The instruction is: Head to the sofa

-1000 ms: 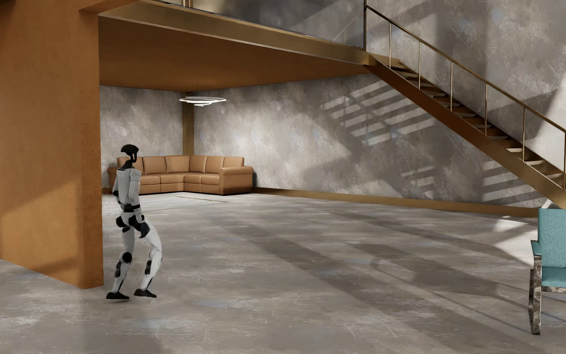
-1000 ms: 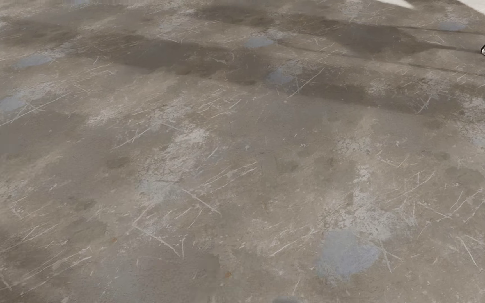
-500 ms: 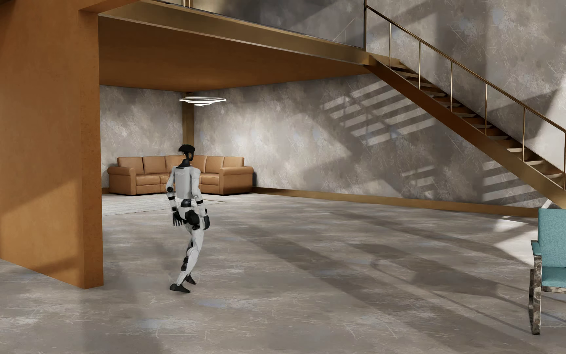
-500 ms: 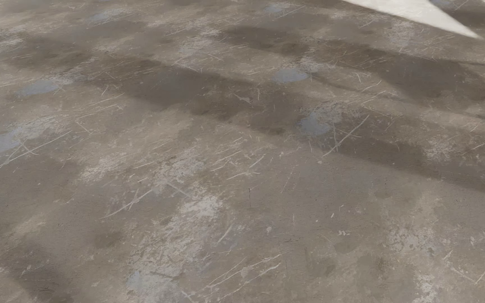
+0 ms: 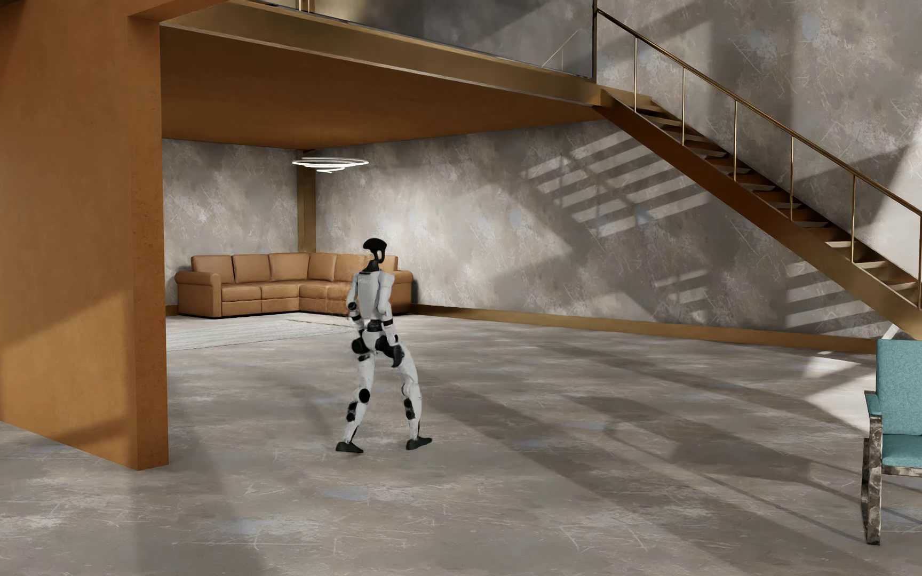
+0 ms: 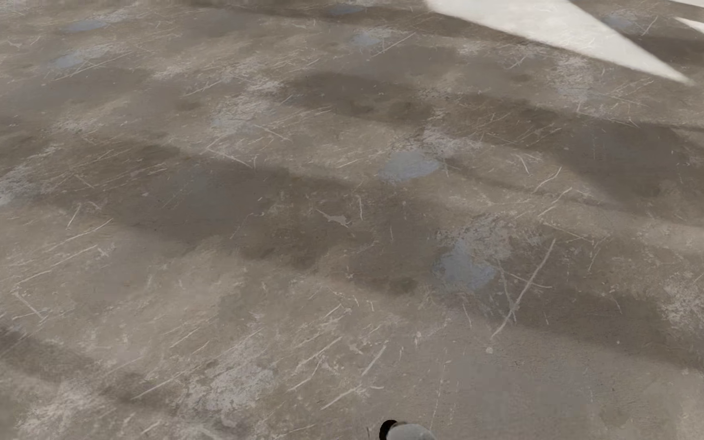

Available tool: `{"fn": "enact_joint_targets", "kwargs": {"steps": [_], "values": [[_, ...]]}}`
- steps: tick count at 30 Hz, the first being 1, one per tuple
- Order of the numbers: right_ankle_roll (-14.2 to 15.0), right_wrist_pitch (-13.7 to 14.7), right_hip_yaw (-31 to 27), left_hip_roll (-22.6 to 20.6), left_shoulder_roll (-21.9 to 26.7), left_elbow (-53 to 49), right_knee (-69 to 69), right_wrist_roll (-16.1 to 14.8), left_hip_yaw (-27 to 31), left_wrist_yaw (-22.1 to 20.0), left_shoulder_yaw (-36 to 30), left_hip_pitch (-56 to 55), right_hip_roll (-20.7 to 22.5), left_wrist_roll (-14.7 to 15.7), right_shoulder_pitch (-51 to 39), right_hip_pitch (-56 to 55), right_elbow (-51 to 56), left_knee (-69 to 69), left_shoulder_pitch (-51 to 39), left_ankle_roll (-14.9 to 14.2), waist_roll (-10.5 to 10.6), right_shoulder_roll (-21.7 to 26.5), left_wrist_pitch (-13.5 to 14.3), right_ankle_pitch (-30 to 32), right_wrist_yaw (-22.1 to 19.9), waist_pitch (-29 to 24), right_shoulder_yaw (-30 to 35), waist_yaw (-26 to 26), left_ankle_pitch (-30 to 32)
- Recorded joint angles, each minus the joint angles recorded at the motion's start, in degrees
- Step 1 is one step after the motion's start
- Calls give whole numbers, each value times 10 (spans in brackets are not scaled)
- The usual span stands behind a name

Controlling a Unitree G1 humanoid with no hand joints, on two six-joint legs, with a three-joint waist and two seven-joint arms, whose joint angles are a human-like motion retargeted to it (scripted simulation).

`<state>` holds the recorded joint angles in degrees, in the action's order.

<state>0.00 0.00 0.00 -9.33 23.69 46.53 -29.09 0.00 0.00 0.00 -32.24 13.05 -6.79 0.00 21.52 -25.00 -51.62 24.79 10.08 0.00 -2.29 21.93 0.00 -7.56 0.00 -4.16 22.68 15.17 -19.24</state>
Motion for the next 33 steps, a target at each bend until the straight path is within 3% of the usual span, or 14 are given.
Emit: {"fn": "enact_joint_targets", "kwargs": {"steps": [2, 4, 6, 11, 15, 16, 17, 18, 20, 24, 26, 29, 31, 33], "values": [[0, 0, 0, 9, 0, -13, -69, 0, 0, 0, 8, 41, -10, 0, 17, -22, -11, 51, -6, 0, 25, 9, 0, 34, 0, 4, 4, 39, -8], [0, 0, 0, 32, -19, -1, -174, 0, 0, 0, 16, -4, 11, 0, 13, -15, -45, 252, -1, 0, 61, 6, 0, 34, 0, 2, 0, 50, 195], [0, 0, 0, 47, -29, 12, -188, 0, 0, 0, -22, -115, 11, 0, -2, 43, -66, 441, -5, 0, 64, -7, 0, -14, 0, -8, 7, 2, 316], [0, 0, 0, 48, -42, 49, -51, 0, 0, 0, -52, -384, -35, 0, 0, 297, 42, 232, 53, 0, 10, -10, 0, -92, 0, -8, 26, -154, 349], [0, 0, 0, 114, -18, 79, -32, 0, 0, 0, -53, -477, -40, 0, -41, 426, 89, 33, 113, 0, 2, 25, 0, -119, 0, -4, 33, -291, 71], [0, 0, 0, 124, -16, 99, -36, 0, 0, 0, -50, -500, -51, 0, -49, 449, 80, 52, 131, 0, -9, 26, 0, -85, 0, 1, 30, -310, 175], [0, 0, 0, 112, -15, 114, -56, 0, 0, 0, -68, -538, -67, 0, -48, 457, 74, 112, 139, 0, -25, 22, 0, -20, 0, 7, 13, -306, 325], [0, 0, 0, 75, -16, 137, -110, 0, 0, 0, -91, -551, -87, 0, -45, 436, 58, 162, 135, 0, -55, 12, 0, 77, 0, 13, 4, -293, 366], [0, 0, 0, 23, -14, 138, -299, 0, 0, 0, -100, -505, -69, 0, -41, 340, 21, 209, 119, 0, -59, 5, 0, 166, 0, 10, 19, -254, 318], [0, 0, 0, -52, -16, 48, -477, 0, 0, 0, -50, -266, -16, 0, -28, 102, 11, 114, 55, 0, -37, -5, 0, -71, 0, -11, 51, -141, 191], [0, 0, 0, -22, -12, -26, -317, 0, 0, 0, 7, -115, 8, 0, -14, 52, 14, 40, 30, 0, -11, -3, 0, -72, 0, -30, 54, -72, 111], [0, 0, 0, 2, -5, -100, -10, 0, 0, 0, 48, 2, -21, 0, 1, -5, 26, -11, -41, 0, -4, -4, 0, -40, 0, -12, 40, -2, -10], [0, 0, 0, 32, -1, -131, 8, 0, 0, 0, 68, 65, -40, 0, 11, -43, 24, -8, -64, 0, -5, -5, 0, -58, 0, 0, 33, 22, -35], [0, 0, 0, 62, -12, -137, -110, 0, 0, 0, 92, 97, -25, 0, 10, -78, -7, 54, -46, 0, 10, -6, 0, -10, 0, 12, 35, 39, 31]]}}
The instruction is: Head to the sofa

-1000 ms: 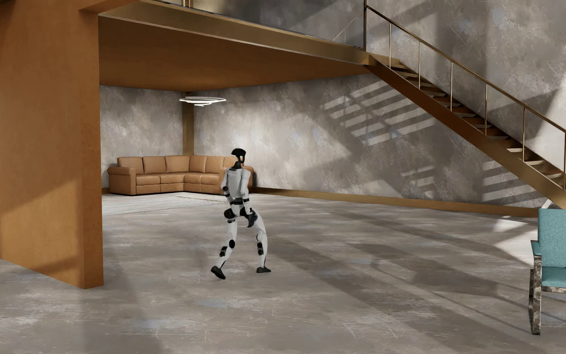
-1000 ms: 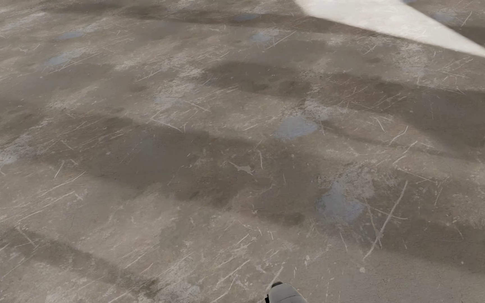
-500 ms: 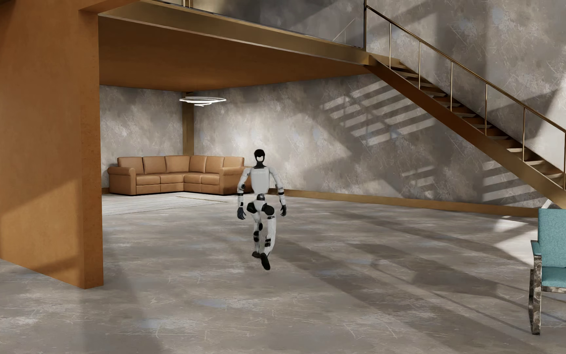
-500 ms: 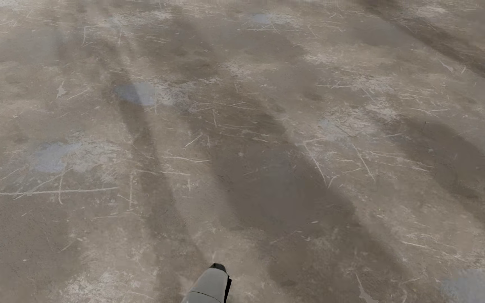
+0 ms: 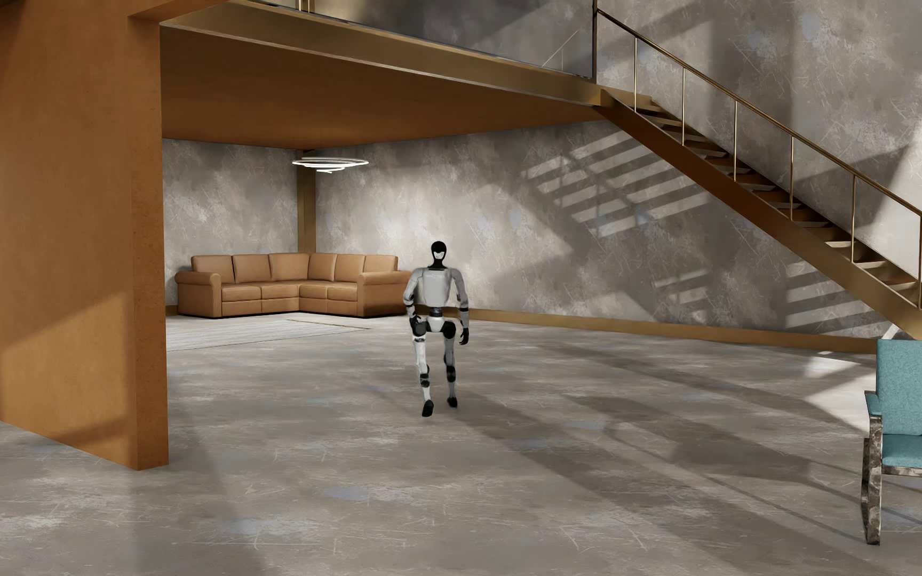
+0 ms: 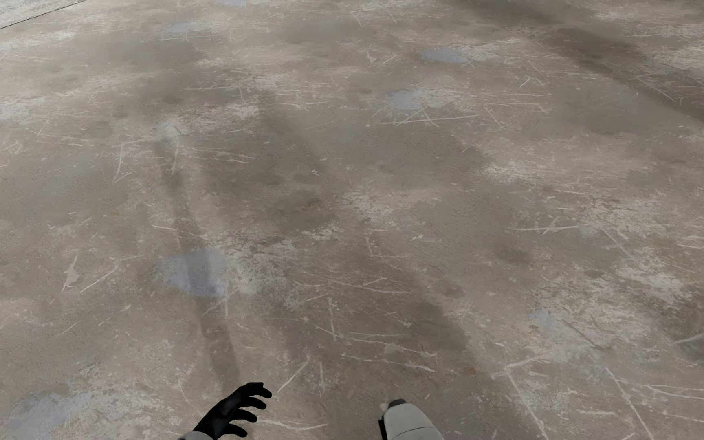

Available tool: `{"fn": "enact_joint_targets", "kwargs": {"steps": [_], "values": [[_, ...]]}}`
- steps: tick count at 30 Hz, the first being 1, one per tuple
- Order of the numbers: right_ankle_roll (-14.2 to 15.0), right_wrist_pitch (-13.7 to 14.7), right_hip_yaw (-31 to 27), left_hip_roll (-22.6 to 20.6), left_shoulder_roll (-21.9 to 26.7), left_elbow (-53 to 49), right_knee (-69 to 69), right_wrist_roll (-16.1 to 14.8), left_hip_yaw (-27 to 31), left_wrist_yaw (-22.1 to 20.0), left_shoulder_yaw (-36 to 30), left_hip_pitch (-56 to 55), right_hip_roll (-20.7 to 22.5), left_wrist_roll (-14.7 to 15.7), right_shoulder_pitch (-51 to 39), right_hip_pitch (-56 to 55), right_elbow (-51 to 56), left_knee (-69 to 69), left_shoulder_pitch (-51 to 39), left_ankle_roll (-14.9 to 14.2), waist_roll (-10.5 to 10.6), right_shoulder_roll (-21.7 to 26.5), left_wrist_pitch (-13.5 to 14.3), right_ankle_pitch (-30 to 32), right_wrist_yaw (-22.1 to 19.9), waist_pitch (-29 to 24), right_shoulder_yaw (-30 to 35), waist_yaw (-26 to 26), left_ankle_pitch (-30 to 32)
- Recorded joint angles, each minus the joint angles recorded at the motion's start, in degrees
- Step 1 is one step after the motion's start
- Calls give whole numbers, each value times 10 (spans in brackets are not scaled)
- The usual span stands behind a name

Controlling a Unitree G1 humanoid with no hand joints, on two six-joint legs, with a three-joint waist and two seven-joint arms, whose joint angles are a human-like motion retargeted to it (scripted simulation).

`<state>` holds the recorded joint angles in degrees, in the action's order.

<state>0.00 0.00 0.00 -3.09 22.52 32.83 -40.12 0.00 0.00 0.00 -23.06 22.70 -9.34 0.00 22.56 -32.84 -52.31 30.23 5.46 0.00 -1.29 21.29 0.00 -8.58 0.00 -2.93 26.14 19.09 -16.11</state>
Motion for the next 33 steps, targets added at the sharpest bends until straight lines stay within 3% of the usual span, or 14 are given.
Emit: {"fn": "enact_joint_targets", "kwargs": {"steps": [3, 6, 10, 13, 14, 15, 16, 18, 21, 26, 28, 29, 30, 33], "values": [[0, 0, 0, 30, -24, 96, -109, 0, 0, 0, -52, -95, 70, 0, -23, 61, -71, 304, 34, 0, 30, -8, 0, -43, 0, -1, 7, -26, 278], [0, 0, 0, -5, -26, 174, -17, 0, 0, 0, -120, -283, 87, 0, -47, 229, -32, 495, 59, 0, 1, -13, 0, -60, 0, -13, 10, -112, 208], [0, 0, 0, -21, -12, 217, 84, 0, 0, 0, -152, -444, 70, 0, -89, 411, 84, 125, 138, 0, -30, 4, 0, -58, 0, -19, -16, -234, 350], [0, 0, 0, 11, -16, 244, 81, 0, 0, 0, -157, -492, 49, 0, -130, 467, 137, -32, 173, 0, -27, 18, 0, -75, 0, 6, -44, -287, -57], [0, 0, 0, 17, -21, 258, 71, 0, 0, 0, -153, -514, 39, 0, -129, 487, 139, -34, 180, 0, -27, 13, 0, -57, 0, 4, -64, -302, -27], [0, 0, 0, 11, -27, 272, 42, 0, 0, 0, -146, -535, 21, 0, -122, 502, 136, -3, 188, 0, -34, 7, 0, -19, 0, 5, -80, -309, 120], [0, 0, 0, -15, -28, 277, -18, 0, 0, 0, -157, -551, -4, 0, -115, 484, 125, 24, 189, 0, -52, -1, 0, 52, 0, 16, -85, -299, 259], [0, 0, 0, -67, -27, 285, -226, 0, 0, 0, -165, -521, -25, 0, -91, 413, 76, 106, 172, 0, -73, -17, 0, 189, 0, 4, -78, -257, 299], [0, 0, 0, -102, -28, 254, -428, 0, 0, 0, -134, -351, -3, 0, -80, 238, 15, 46, 111, 0, -56, -19, 0, -11, 0, -19, -10, -190, 208], [0, 0, 0, -52, 2, 79, 0, 0, 0, 0, -47, -118, 21, 0, -6, 112, 5, -62, 20, 0, -12, -4, 0, -56, 0, -17, 9, -46, 12], [0, 0, 0, -44, 9, 45, 310, 0, 0, 0, -7, -82, -1, 0, 11, 89, -7, -61, -21, 0, -18, -8, 0, 185, 0, 6, 7, -24, -42], [0, 0, 0, -33, 14, 37, 349, 0, 0, 0, -5, -54, -8, 0, 9, 73, -28, -55, -38, 0, -20, -13, 0, 123, 0, 0, 13, -17, -49], [0, 0, 0, -20, 16, 38, 93, 0, 0, 0, -4, -28, -11, 0, 12, 45, -38, -40, -40, 0, -22, -15, 0, -59, 0, -4, 15, -8, -36], [0, 0, 0, 35, -13, 82, -55, 0, 0, 0, -8, -49, 51, 0, 8, 60, -97, 173, 3, 0, 12, -15, 0, -156, 0, 1, 39, -15, 177]]}}
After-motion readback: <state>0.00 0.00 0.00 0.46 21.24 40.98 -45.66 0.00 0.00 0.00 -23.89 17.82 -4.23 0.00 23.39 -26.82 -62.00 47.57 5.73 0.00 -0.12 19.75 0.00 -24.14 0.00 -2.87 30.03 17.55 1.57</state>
